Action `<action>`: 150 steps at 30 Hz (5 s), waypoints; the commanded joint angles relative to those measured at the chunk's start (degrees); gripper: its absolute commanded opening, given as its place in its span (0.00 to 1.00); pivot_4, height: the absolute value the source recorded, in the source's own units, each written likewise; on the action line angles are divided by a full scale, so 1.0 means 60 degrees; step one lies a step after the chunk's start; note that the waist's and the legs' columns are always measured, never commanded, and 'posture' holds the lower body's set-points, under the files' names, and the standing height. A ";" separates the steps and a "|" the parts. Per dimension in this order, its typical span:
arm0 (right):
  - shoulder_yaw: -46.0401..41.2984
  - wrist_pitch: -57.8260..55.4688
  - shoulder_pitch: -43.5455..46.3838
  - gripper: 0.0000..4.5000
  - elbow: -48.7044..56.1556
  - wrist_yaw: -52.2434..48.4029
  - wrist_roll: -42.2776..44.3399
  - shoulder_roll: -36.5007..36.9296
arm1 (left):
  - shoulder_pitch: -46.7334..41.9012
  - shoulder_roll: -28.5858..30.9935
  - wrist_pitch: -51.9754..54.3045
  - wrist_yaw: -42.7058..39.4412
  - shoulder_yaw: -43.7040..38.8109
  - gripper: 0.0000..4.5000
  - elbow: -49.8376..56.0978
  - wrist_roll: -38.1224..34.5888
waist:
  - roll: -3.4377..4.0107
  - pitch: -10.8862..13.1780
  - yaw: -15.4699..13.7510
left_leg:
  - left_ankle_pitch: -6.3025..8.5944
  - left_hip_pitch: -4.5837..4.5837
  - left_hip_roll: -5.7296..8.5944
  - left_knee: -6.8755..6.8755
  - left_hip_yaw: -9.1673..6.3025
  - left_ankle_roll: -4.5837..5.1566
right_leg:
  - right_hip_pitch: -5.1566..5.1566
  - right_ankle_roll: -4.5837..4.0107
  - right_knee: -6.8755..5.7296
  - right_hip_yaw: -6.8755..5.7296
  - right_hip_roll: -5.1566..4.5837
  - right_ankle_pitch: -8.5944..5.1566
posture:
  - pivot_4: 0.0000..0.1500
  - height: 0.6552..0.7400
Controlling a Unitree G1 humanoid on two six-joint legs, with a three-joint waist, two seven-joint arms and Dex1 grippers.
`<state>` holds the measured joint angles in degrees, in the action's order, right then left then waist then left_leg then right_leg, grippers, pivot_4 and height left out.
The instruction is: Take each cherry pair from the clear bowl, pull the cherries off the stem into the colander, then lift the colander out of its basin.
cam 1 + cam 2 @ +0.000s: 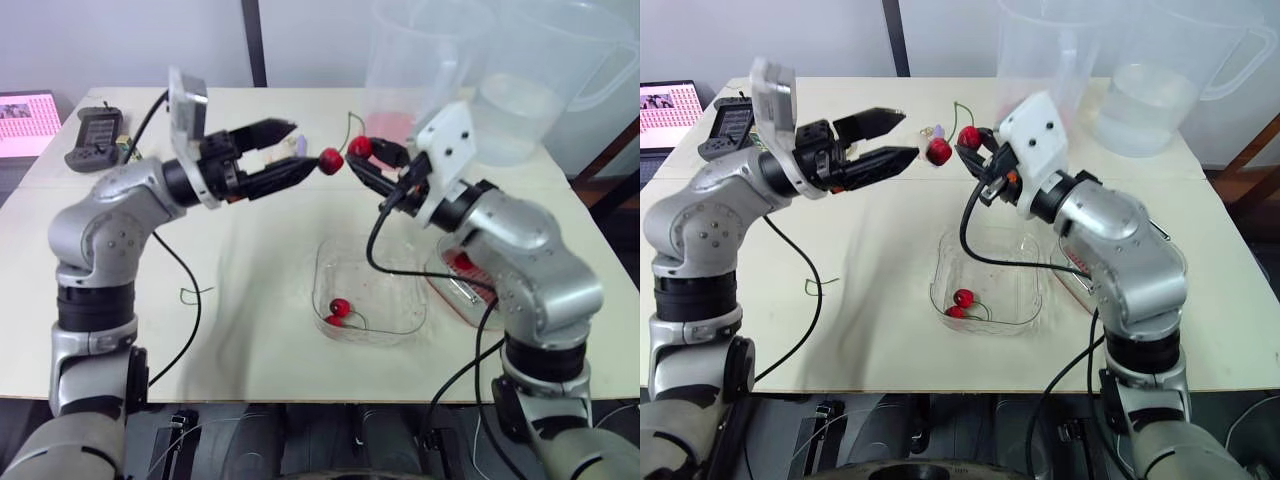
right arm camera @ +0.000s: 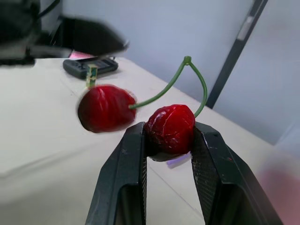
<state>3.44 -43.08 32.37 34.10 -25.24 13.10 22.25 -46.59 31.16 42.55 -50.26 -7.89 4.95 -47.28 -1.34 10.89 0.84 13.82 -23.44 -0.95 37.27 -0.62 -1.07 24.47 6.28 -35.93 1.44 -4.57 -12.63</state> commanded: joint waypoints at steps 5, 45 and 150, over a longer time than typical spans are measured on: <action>0.0993 0.1901 -0.0687 0.27 0.0269 0.0812 -0.1653 0.0105 | -0.1065 -0.0094 0.0354 0.0374 0.0291 1.00 -0.0553 0.0325 | 0.0000 0.0000 0.0033 | 0.0000 0.0007 0.0000 -0.0006 -0.0003 0.0000 | 0.0000 0.0002 -0.0005 -0.0001 0.0003 -0.0001 | 1.00 1.00; 0.1647 0.3359 -0.0751 0.42 0.0169 0.0959 -0.3764 -0.0469 | -0.1527 -0.1276 0.1140 0.1081 0.0347 0.00 -0.0174 -0.0291 | 0.0000 0.0000 0.0018 | 0.0000 0.0005 0.0000 -0.0006 -0.0006 0.0000 | 0.0000 0.0003 -0.0002 -0.0001 0.0003 -0.0004 | 1.00 1.00; -0.3972 -0.2005 -0.2057 0.99 -0.2901 -0.4409 0.5873 0.6702 | -0.0667 -0.1042 0.1185 -0.0717 0.0949 0.00 0.0692 -0.0564 | -0.0009 0.0012 -0.0009 | 0.0000 -0.0010 0.0000 -0.0012 0.0004 0.0001 | -0.0021 -0.0033 0.0088 0.0010 0.0005 -0.0027 | 1.00 1.00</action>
<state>-17.68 -53.53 17.29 14.53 -52.95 43.94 64.00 -49.88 24.76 50.62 -54.14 -1.71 7.91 -50.46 -1.40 10.96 0.78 13.82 -23.50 -0.94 37.20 -0.60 -1.06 24.34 6.08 -35.41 1.50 -4.55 -12.80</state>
